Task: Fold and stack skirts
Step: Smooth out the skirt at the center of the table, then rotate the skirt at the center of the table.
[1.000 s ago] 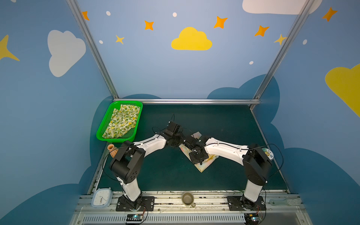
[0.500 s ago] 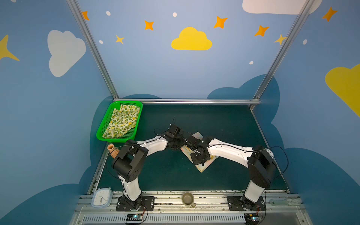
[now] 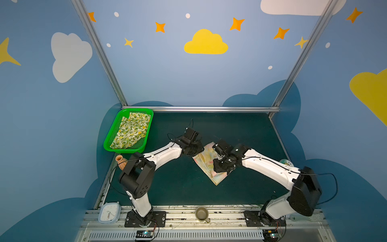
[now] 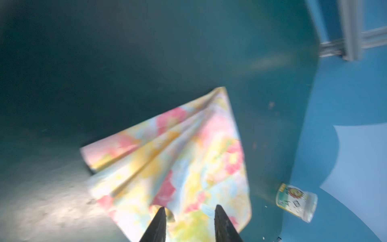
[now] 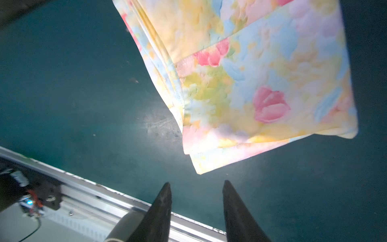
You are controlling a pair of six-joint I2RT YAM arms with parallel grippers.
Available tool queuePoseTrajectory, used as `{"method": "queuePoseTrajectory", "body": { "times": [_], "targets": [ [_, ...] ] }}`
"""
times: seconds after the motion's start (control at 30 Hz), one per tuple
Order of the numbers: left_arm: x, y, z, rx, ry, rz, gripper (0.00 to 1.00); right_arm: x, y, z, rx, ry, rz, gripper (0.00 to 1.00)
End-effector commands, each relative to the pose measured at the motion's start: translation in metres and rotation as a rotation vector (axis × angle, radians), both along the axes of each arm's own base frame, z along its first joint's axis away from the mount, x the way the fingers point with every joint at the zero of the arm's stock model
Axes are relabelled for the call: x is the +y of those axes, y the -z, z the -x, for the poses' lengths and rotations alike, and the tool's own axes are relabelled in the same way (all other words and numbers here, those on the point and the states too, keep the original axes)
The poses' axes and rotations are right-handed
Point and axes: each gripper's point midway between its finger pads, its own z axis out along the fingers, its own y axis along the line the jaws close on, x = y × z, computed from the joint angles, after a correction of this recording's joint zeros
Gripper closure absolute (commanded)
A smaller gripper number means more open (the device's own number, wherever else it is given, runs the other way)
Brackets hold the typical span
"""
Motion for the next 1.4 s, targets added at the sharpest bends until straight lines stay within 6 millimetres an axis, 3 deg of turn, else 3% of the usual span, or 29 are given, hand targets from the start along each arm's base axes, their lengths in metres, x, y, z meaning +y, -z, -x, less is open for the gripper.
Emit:
{"method": "queuePoseTrajectory", "body": {
  "times": [0.0,0.2,0.47,0.7,0.93,1.13,1.23,1.37],
  "targets": [
    [-0.008,-0.006,0.003,-0.006,0.039,-0.013,0.61,-0.008,0.003,-0.013,0.015,0.032,-0.072,0.65],
    [-0.029,0.012,0.0,0.051,0.05,0.033,0.62,-0.022,0.02,-0.042,0.051,0.076,-0.089,0.73],
    [-0.032,0.045,-0.006,0.097,0.032,0.008,0.62,-0.028,0.052,-0.061,0.097,0.094,-0.066,0.77],
    [-0.024,0.084,0.004,0.18,0.016,-0.035,0.63,-0.045,0.091,-0.046,0.19,0.129,0.0,0.82],
    [-0.016,0.112,0.011,0.237,0.002,-0.062,0.63,-0.051,0.111,-0.024,0.247,0.148,0.044,0.85],
    [-0.017,0.116,-0.01,0.215,0.021,-0.075,0.63,-0.033,0.117,0.0,0.256,0.128,0.069,0.89],
    [-0.019,0.113,-0.026,0.181,0.044,-0.08,0.63,-0.011,0.114,0.007,0.24,0.105,0.06,0.92],
    [-0.021,0.084,-0.047,0.087,0.071,-0.036,0.63,0.02,0.099,0.005,0.2,0.065,0.031,0.93]
  ]
}}
